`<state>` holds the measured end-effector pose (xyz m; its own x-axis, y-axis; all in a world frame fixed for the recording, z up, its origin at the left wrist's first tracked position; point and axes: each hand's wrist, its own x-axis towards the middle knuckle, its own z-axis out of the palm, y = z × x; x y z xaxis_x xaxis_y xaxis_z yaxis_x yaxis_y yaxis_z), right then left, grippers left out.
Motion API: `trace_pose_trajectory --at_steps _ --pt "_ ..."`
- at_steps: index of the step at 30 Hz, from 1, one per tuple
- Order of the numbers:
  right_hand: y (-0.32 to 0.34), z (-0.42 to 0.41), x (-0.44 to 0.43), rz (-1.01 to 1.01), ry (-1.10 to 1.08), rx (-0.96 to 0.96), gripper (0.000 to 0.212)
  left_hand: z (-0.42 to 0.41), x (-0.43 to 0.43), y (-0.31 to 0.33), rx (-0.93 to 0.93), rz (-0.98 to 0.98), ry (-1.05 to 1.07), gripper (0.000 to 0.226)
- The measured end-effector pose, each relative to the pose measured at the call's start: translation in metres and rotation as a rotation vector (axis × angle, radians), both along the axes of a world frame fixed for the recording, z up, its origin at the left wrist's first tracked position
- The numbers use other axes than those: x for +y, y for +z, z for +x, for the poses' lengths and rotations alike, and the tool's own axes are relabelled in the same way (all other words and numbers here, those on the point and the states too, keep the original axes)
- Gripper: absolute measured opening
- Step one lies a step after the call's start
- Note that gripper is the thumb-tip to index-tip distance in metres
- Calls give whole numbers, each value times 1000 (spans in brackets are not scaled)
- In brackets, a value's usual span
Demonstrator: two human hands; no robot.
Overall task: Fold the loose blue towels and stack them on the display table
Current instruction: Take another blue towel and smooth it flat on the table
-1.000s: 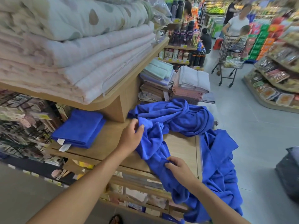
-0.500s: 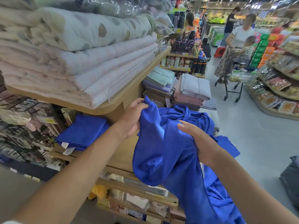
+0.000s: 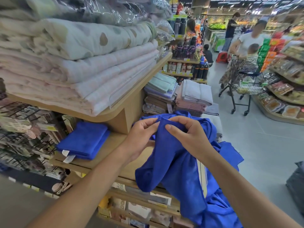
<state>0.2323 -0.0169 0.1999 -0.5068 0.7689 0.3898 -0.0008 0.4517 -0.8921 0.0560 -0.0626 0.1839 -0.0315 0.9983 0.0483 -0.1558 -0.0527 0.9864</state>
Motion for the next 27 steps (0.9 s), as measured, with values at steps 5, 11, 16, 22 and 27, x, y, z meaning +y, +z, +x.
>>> trace_pose_trajectory --at_steps 5,11,16,22,27 --pt "-13 -5 8 104 -169 -56 11 4 -5 -1 -87 -23 -12 28" --pt "-12 -7 9 147 -264 -68 17 8 -9 5 -27 54 2 34" --pt "-4 -5 9 191 -314 -69 16 12 -1 20 89 151 108 20" --pt "42 8 30 83 -70 -71 16 4 15 63 376 296 90 21" --pt "90 12 42 62 -5 -62 27 0 30 119 657 474 131 17"
